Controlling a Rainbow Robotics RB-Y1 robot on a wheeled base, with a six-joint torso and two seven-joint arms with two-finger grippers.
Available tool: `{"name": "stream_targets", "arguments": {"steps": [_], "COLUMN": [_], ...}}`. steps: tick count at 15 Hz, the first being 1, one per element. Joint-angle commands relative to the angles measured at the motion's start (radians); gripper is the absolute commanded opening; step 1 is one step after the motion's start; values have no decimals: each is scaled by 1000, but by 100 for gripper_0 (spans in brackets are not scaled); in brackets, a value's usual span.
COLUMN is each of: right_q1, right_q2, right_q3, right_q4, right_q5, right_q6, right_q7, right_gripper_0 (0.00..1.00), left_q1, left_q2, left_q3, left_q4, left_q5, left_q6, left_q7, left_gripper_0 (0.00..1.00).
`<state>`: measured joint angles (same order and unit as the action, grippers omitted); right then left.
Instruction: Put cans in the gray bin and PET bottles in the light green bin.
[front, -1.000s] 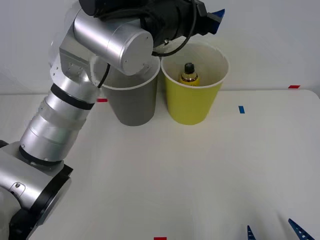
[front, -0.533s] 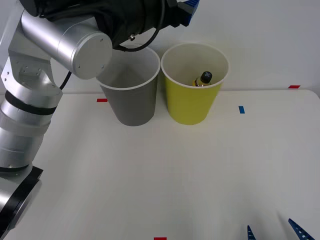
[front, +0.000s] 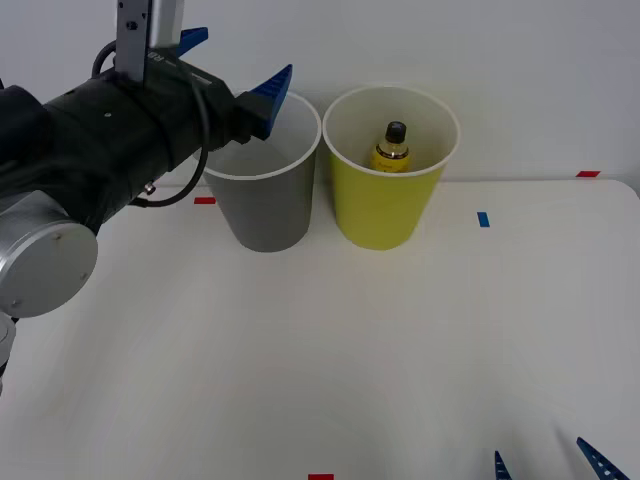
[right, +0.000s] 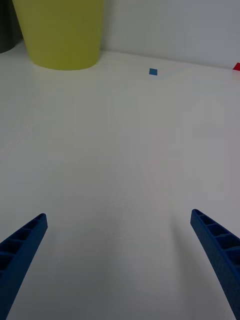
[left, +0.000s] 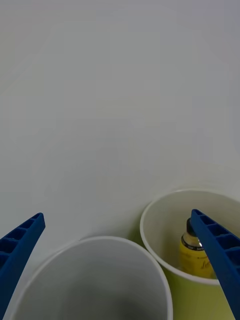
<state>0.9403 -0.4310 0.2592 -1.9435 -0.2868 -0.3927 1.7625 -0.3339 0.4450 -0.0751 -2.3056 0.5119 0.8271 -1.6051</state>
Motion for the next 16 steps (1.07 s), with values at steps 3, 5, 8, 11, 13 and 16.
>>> {"name": "stream_targets", "arguments": {"steps": [3,5,8,11,13,16], "right_q1": [0,0,0,0,0,0], "right_q2": [0,0,0,0,0,0], "right_q3": [0,0,0,0,0,0], "right_q4": [0,0,0,0,0,0], "right_q5": [0,0,0,0,0,0], "right_q6": [0,0,0,0,0,0], "right_q7": [0,0,0,0,0,0], "right_gripper_0": [100,100,100,100,100,100], "left_q1": [297,394,523,622,662,702], "left_q2": [15,14,9,-39,-108,-140], "left_q3": [49,49,49,35,21,44], "left_q4": [-156,-184,-221,-225,-225,-227], "left_q5": [0,-1,-1,-1,-9,86], "left_q6": [-60,-103,-117,-155,-157,-148], "left_q7": [-27,-39,-55,-72,-133,-199], "left_gripper_0": [100,100,100,100,100,100]}}
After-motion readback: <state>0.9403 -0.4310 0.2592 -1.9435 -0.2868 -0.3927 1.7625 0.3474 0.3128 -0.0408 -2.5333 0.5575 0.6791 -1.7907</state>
